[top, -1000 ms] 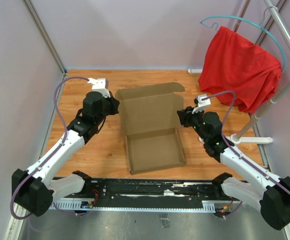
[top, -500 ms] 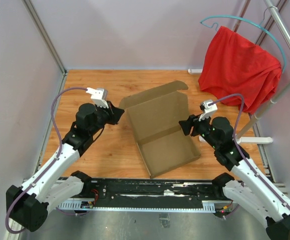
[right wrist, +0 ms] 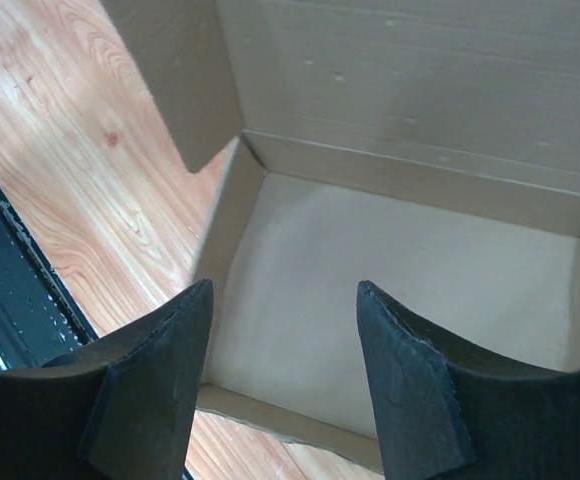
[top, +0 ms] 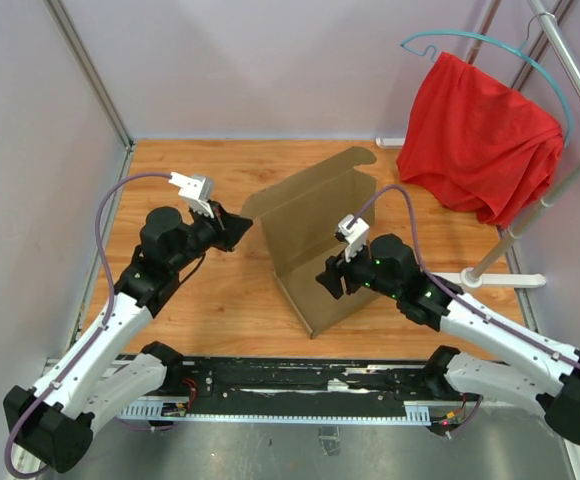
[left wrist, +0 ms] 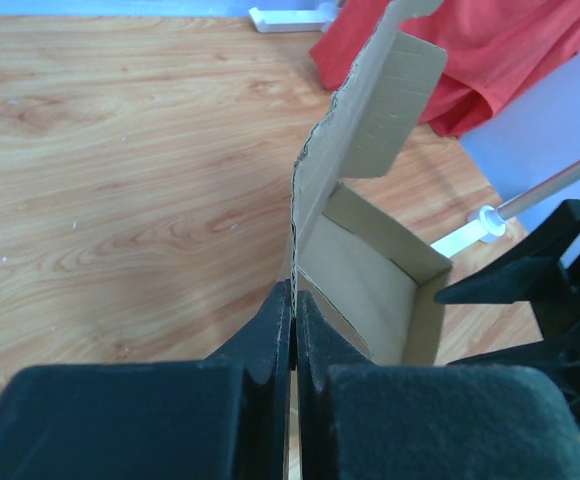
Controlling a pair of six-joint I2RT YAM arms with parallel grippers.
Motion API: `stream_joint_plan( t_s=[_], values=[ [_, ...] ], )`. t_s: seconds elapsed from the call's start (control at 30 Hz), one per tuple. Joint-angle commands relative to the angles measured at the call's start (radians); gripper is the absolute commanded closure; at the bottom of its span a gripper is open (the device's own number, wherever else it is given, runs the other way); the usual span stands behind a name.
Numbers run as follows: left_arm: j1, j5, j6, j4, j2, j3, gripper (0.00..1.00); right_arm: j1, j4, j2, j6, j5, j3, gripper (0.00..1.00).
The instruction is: Fold the paper box
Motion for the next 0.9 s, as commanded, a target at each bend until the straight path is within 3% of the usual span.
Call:
stream_joint_plan(
  t_s=[0.0, 0.37, 0.7, 0.87],
  values=[
    [-0.014, 0.066, 0.040, -0.001, -0.004, 0.053, 1.00, 0.078, 0.086, 0.085, -0.055, 0.074, 0.083, 0.39],
    [-0.077, 0.079, 0.103, -0.103, 0.050, 0.083, 1.00, 0.152, 0.165, 0.289, -0.074, 0.107, 0.201, 0.35],
    [-0.147, 0.020, 0.079, -0.087, 0.069, 0.072, 1.00, 0.208, 0.147, 0.259, -0.084, 0.146, 0.188, 0.26],
    [-0.147, -0.099, 0.016, -0.084, 0.056, 0.103, 1.00, 0.236, 0.161, 0.291, -0.027, 0.237, 0.214, 0.24]
  ],
)
